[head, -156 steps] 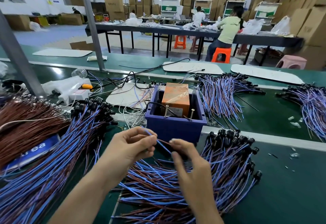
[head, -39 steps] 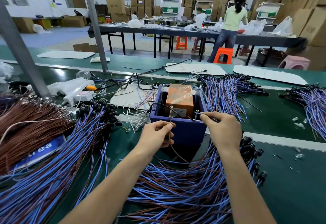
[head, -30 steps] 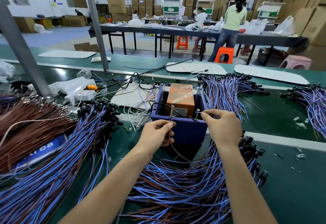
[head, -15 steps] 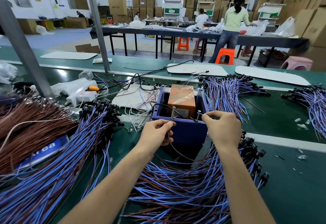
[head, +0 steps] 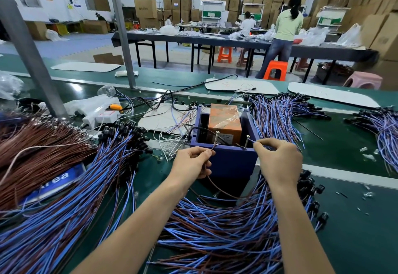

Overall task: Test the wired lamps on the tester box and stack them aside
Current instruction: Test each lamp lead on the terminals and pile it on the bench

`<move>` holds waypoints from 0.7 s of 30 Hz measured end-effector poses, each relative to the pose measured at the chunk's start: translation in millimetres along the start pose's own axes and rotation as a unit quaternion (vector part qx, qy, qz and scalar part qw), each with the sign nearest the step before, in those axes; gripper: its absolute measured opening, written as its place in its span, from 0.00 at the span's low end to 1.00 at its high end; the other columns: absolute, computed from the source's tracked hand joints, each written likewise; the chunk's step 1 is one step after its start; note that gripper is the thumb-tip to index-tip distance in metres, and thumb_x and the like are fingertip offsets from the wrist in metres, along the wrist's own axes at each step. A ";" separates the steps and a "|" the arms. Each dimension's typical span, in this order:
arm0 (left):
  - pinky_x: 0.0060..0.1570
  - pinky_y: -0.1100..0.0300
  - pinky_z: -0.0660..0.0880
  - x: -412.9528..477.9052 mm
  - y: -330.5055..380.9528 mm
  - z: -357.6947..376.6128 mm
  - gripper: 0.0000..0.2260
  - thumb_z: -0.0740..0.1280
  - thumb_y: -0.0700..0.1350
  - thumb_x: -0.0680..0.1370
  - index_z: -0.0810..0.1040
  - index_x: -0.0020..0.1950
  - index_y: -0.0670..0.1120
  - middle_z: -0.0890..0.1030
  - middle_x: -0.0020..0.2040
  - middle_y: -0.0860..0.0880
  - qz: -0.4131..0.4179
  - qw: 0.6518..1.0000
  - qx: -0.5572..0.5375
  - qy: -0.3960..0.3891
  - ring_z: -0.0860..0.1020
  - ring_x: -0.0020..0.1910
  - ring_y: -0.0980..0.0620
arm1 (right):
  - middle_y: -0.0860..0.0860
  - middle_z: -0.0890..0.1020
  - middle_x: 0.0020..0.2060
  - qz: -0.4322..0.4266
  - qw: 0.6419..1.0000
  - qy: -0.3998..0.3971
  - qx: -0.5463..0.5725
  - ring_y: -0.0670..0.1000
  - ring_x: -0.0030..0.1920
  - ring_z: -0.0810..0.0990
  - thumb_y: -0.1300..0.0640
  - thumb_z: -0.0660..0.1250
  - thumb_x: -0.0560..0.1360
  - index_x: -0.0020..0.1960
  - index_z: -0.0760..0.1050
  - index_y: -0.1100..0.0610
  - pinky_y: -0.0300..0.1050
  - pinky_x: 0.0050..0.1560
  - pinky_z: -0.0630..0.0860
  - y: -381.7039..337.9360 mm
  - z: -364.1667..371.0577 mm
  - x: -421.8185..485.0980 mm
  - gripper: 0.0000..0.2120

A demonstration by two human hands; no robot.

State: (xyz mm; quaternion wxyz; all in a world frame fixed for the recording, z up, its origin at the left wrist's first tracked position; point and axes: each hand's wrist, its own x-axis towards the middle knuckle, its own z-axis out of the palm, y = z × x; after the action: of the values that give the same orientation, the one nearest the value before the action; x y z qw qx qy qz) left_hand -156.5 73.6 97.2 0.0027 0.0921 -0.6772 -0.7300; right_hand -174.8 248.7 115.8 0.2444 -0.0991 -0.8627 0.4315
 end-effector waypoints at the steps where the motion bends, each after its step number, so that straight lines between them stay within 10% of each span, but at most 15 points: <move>1: 0.33 0.64 0.76 0.4 0.0 0.4 0.07 0.65 0.42 0.79 0.83 0.46 0.45 0.76 0.31 0.50 0.001 1.000 0.002 0.000 0.74 0.24 0.58 | 0.54 0.83 0.38 -0.007 1.000 -0.013 -0.008 0.57 0.39 0.79 0.55 0.69 0.73 0.44 0.84 0.53 0.42 0.34 0.70 -1.5 1.0 0.1 0.05; 21: 0.29 0.68 0.73 7.2 0.4 -2.7 0.07 0.68 0.43 0.78 0.83 0.43 0.42 0.76 0.31 0.49 0.028 0.998 0.041 0.034 0.73 0.25 0.56 | 0.54 0.82 0.34 0.013 0.999 -0.025 -0.018 0.57 0.37 0.79 0.55 0.68 0.73 0.44 0.84 0.52 0.42 0.33 0.70 -1.0 6.5 1.6 0.06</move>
State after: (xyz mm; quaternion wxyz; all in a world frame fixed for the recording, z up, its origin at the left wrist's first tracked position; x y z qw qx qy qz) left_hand -163.3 69.9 96.5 0.0418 0.0979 -0.7082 -0.6979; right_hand -179.4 244.1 113.8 0.2151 -0.1035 -0.8750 0.4213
